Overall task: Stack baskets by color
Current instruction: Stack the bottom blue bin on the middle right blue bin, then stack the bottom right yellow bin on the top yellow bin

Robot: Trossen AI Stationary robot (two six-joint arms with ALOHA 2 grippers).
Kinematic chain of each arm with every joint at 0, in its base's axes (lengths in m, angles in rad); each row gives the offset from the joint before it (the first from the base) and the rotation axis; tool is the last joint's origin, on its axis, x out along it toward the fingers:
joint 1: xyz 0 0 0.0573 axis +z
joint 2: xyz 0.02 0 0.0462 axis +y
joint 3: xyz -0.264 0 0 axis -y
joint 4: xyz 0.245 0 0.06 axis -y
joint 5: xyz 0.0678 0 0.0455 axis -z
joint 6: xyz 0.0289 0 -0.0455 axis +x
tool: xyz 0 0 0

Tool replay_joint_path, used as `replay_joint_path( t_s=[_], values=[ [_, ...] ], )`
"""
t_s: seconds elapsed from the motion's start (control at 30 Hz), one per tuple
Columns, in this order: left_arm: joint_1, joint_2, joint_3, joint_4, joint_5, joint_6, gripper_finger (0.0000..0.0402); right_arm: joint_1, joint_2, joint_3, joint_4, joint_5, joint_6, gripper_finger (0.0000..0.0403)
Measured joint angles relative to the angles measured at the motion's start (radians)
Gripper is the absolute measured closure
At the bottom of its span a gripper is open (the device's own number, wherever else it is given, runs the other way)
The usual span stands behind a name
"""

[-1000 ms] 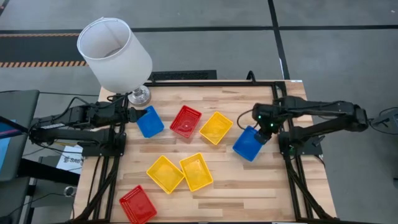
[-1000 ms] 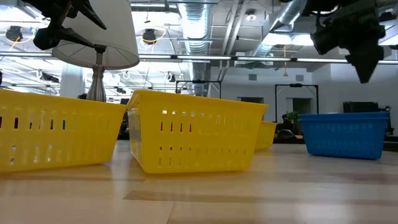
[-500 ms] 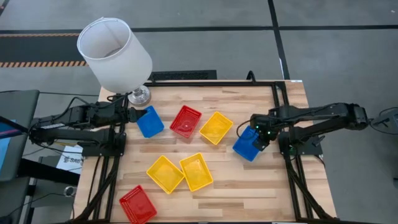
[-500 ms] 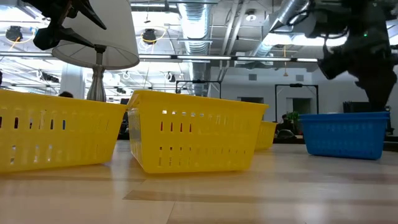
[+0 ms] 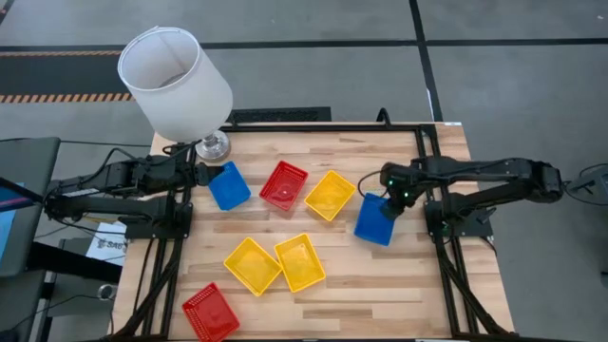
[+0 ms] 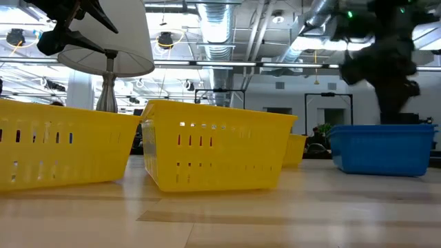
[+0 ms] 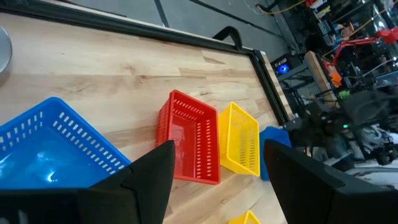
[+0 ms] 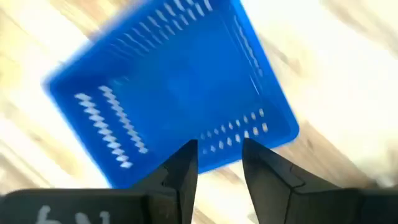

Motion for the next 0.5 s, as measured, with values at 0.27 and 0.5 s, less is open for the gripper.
replay_joint_path(
  t_s=[0.27, 0.5],
  values=[
    [0.000, 0.000, 0.000, 0.000, 0.063, 0.033, 0.0168, 0.068, 0.052, 0.174, 0.305, -0.003, -0.033, 0.0256],
    [0.000, 0.000, 0.000, 0.000, 0.069, 0.027, 0.0168, 0.117, 0.339, 0.375, 0.537, -0.004, -0.328, 0.0261]
  ],
)
